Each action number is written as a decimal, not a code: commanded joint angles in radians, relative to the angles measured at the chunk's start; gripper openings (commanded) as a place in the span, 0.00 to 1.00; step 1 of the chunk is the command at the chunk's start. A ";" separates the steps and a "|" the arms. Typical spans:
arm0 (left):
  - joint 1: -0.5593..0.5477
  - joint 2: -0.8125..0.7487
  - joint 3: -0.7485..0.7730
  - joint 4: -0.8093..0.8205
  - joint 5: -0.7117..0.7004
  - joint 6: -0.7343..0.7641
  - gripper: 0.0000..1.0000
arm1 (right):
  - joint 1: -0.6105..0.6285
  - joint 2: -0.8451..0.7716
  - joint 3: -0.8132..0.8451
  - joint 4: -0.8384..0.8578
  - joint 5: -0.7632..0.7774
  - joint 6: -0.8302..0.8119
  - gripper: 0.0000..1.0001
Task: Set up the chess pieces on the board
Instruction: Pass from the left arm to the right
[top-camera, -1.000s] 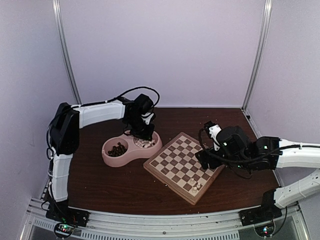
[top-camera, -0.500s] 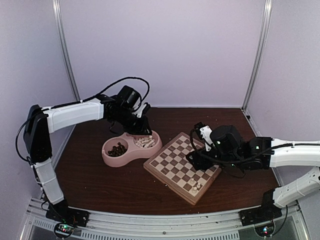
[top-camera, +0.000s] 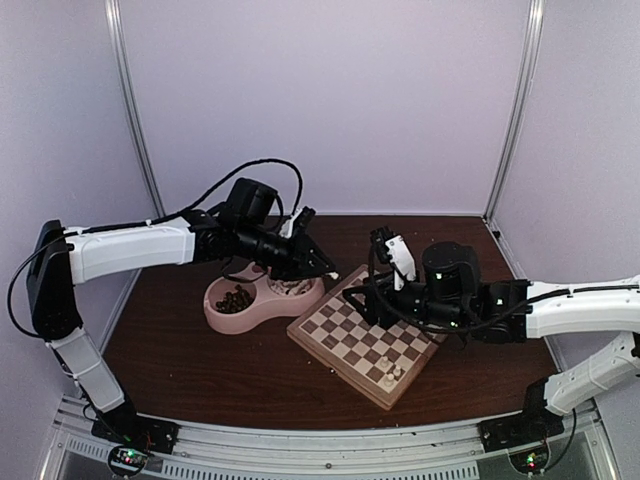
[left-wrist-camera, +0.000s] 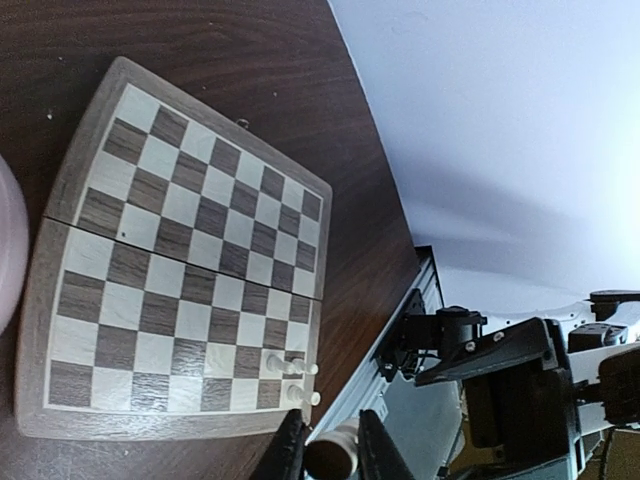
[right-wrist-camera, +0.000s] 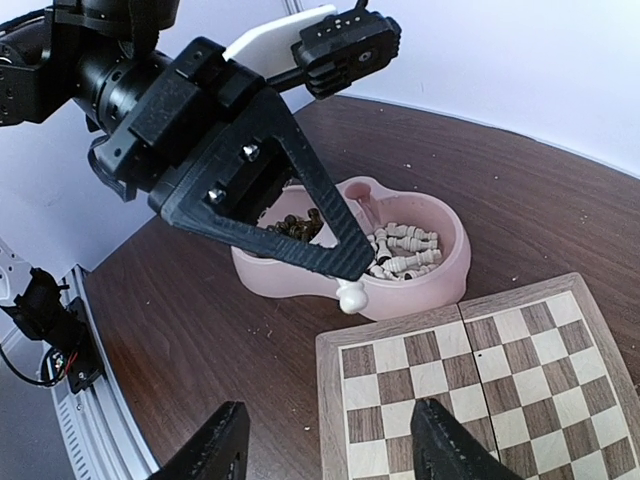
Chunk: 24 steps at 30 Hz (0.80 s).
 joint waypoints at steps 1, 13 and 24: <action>-0.029 -0.010 -0.020 0.110 0.075 -0.099 0.20 | -0.004 0.029 0.027 0.062 -0.006 -0.040 0.56; -0.073 -0.005 -0.042 0.105 0.087 -0.109 0.20 | -0.006 0.045 0.042 0.015 0.019 -0.064 0.44; -0.079 0.009 -0.040 0.114 0.095 -0.109 0.20 | -0.005 0.074 0.052 -0.018 0.001 -0.072 0.33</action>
